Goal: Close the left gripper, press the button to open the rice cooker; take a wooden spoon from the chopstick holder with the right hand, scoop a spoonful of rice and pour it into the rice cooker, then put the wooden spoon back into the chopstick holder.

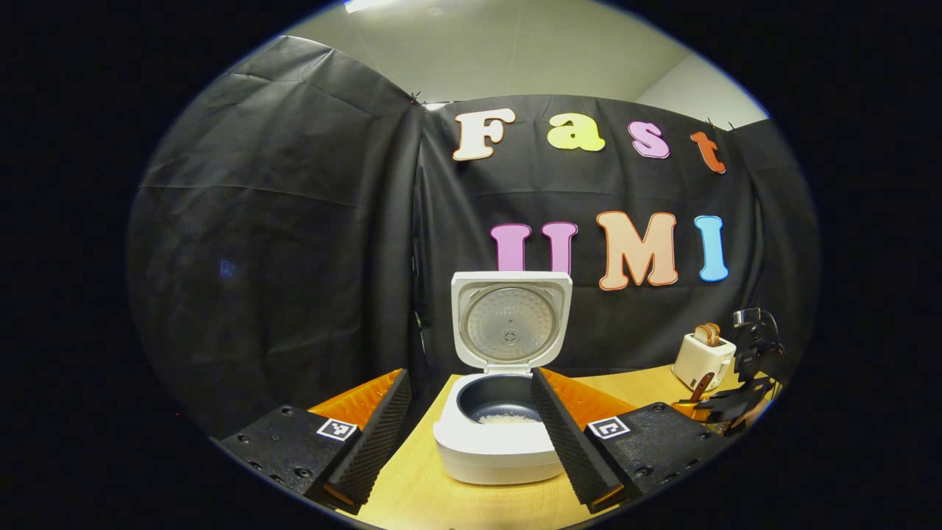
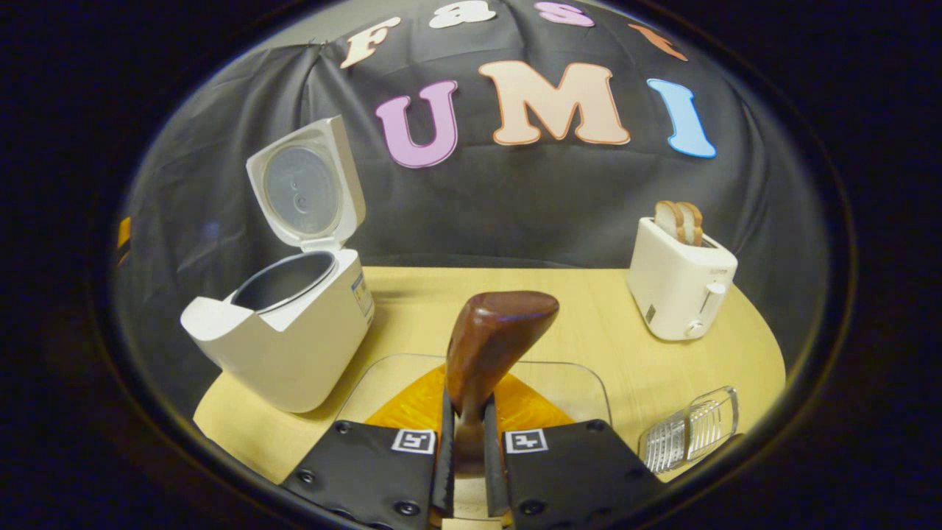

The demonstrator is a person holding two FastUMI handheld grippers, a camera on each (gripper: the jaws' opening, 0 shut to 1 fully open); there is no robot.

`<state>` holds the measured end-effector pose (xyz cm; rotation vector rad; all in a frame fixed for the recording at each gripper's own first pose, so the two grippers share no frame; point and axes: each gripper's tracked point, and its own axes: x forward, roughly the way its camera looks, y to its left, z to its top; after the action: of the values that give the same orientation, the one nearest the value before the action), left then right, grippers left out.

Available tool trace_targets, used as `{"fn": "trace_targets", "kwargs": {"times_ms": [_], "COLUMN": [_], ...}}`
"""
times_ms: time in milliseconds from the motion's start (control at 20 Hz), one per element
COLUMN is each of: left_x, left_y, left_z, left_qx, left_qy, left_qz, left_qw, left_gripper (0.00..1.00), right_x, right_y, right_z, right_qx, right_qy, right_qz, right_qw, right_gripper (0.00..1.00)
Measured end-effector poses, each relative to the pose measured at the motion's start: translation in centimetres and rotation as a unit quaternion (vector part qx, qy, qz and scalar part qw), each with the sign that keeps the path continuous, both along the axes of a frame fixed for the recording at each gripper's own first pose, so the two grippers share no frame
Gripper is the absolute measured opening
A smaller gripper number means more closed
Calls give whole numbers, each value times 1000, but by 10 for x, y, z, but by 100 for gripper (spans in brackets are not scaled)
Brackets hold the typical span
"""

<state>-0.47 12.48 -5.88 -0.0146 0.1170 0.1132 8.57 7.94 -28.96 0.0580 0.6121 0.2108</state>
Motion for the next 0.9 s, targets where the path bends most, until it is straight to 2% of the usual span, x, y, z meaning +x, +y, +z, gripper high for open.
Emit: {"fn": "trace_targets", "kwargs": {"times_ms": [350, 550, 750, 900], "left_x": [1, 2, 3, 4], "left_y": [5, 3, 1, -2], "left_z": [-2, -3, -1, 3], "left_qx": [-14, -23, -25, -23], "left_qy": [-5, -6, -8, -10], "left_qz": [0, -3, -2, -1], "left_qw": [1000, 1000, 1000, 1000], "left_gripper": [97, 97, 96, 96], "right_x": [-25, -34, -31, -29], "right_y": [45, 50, 32, 11], "right_z": [1, -2, -10, -17], "right_qx": [22, 72, 168, 247], "right_qy": [16, 48, 102, 138], "right_qz": [33, 19, -44, -96], "right_qw": [999, 996, 980, 954], "right_gripper": [21, 21, 21, 20]}}
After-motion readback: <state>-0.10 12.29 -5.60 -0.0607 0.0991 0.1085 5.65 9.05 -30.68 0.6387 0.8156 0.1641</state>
